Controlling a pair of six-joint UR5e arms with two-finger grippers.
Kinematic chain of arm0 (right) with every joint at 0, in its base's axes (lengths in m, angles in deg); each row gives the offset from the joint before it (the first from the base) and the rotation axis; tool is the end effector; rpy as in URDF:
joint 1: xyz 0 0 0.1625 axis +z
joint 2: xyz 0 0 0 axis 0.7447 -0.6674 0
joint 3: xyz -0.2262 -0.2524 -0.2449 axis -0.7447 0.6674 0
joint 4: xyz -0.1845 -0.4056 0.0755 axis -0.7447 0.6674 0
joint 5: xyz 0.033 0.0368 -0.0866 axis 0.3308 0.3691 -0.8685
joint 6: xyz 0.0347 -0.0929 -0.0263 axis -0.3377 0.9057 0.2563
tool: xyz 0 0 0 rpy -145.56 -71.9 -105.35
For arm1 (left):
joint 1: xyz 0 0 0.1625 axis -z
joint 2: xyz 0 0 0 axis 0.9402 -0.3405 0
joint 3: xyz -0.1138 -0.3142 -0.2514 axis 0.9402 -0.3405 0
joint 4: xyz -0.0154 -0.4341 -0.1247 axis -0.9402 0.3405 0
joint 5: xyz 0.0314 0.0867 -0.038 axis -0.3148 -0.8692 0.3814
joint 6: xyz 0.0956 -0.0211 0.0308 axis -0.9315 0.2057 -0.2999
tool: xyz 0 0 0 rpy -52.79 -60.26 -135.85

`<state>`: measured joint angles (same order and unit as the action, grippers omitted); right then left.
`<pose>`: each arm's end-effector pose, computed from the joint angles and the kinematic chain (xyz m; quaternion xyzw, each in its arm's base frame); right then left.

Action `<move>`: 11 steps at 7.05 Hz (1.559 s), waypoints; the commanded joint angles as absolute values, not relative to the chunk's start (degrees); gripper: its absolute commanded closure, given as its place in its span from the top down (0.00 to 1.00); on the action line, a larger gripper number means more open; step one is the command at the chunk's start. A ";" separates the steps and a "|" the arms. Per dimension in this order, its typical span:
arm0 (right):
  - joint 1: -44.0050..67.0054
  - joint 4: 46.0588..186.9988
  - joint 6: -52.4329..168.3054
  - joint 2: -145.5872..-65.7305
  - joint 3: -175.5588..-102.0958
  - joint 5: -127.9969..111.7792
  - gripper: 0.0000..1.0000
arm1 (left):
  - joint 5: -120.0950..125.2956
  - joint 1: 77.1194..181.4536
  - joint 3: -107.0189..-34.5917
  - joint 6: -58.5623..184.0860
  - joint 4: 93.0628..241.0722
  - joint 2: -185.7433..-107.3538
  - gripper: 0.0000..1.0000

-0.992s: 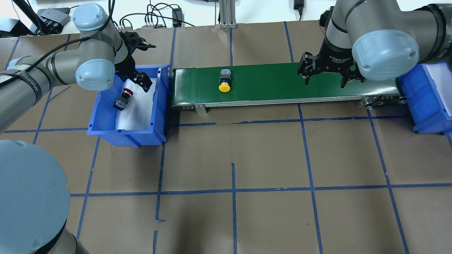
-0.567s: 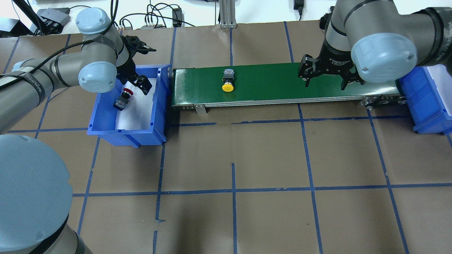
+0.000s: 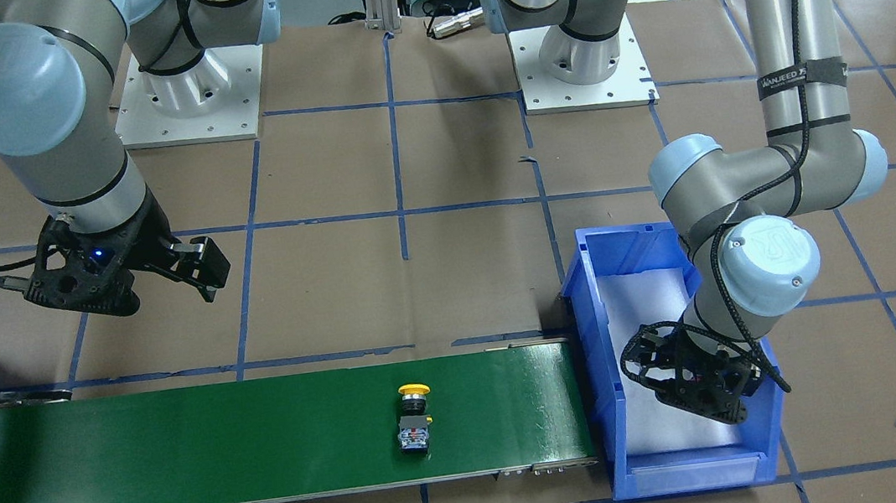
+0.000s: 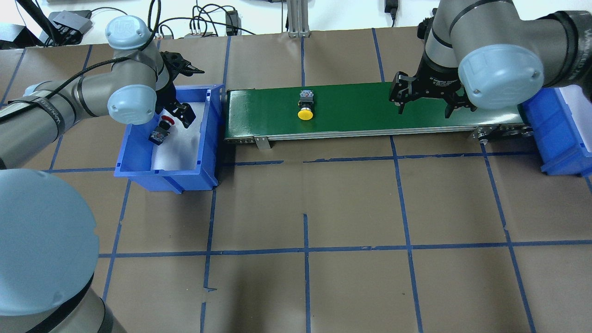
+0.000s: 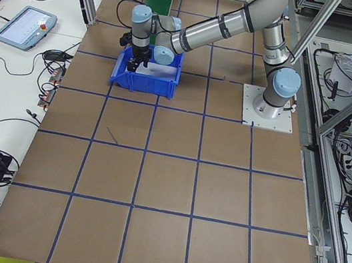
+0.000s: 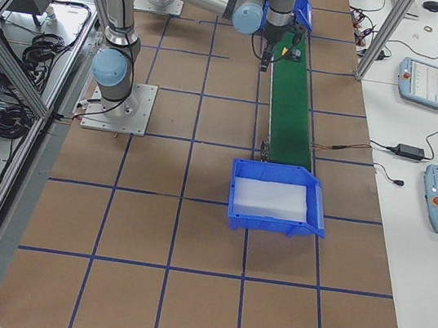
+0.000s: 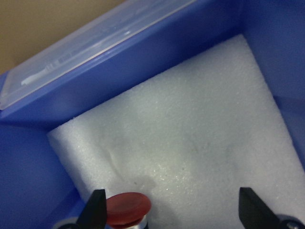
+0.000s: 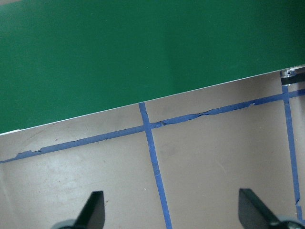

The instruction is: Transport two buttons from left to right

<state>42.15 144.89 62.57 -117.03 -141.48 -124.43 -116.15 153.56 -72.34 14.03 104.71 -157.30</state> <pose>0.1303 -0.5828 0.3673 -0.1010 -0.9944 0.0094 0.0279 -0.0424 -0.6886 0.1931 0.2352 0.9695 -0.0046 0.0687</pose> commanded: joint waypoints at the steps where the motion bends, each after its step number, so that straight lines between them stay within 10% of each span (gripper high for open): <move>1: 42.57 150.82 62.75 -112.36 -139.63 -124.12 1.00 | -116.41 153.59 -72.30 14.37 104.58 -157.63 0.94; 11: 47.05 151.31 62.75 -97.82 -122.12 -119.31 1.00 | -118.43 153.59 -73.53 16.90 104.84 -157.19 0.44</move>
<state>46.69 151.24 63.17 -99.51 -123.00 -121.34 -118.55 153.59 -73.52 15.71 104.74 -157.52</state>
